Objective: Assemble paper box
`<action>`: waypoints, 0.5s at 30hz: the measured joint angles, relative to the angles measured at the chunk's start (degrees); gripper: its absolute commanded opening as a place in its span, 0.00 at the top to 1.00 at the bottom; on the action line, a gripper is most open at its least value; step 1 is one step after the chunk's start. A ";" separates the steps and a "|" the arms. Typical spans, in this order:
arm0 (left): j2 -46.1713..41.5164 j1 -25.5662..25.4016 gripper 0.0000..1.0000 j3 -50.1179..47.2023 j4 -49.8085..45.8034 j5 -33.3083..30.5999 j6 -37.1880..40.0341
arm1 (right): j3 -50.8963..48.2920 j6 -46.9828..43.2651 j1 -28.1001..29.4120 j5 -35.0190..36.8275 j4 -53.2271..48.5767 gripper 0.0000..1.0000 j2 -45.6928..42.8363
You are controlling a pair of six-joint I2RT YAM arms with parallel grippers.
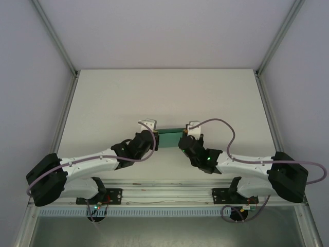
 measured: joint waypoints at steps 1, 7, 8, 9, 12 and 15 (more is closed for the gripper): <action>0.37 0.00 1.00 -0.44 1.38 -0.42 0.00 | -0.26 0.24 -0.13 0.24 1.01 1.00 0.44; 3.13 0.00 1.00 -2.03 7.98 -2.64 -0.11 | -0.94 3.67 -0.46 0.92 3.65 1.00 1.97; 3.50 0.00 1.00 -2.03 8.59 -2.86 -0.13 | -0.92 4.46 -0.46 1.05 3.48 1.00 1.97; 3.80 0.00 1.00 -2.03 8.94 -3.04 -0.17 | -0.83 5.27 -0.46 1.07 3.08 1.00 1.95; 4.39 -0.17 1.00 -2.05 9.38 -3.67 -0.28 | 1.22 8.48 -0.68 0.52 -1.70 1.00 1.84; 4.37 -0.39 1.00 -2.49 10.10 -3.87 -0.57 | 6.05 13.00 -2.05 -2.54 -11.52 1.00 1.84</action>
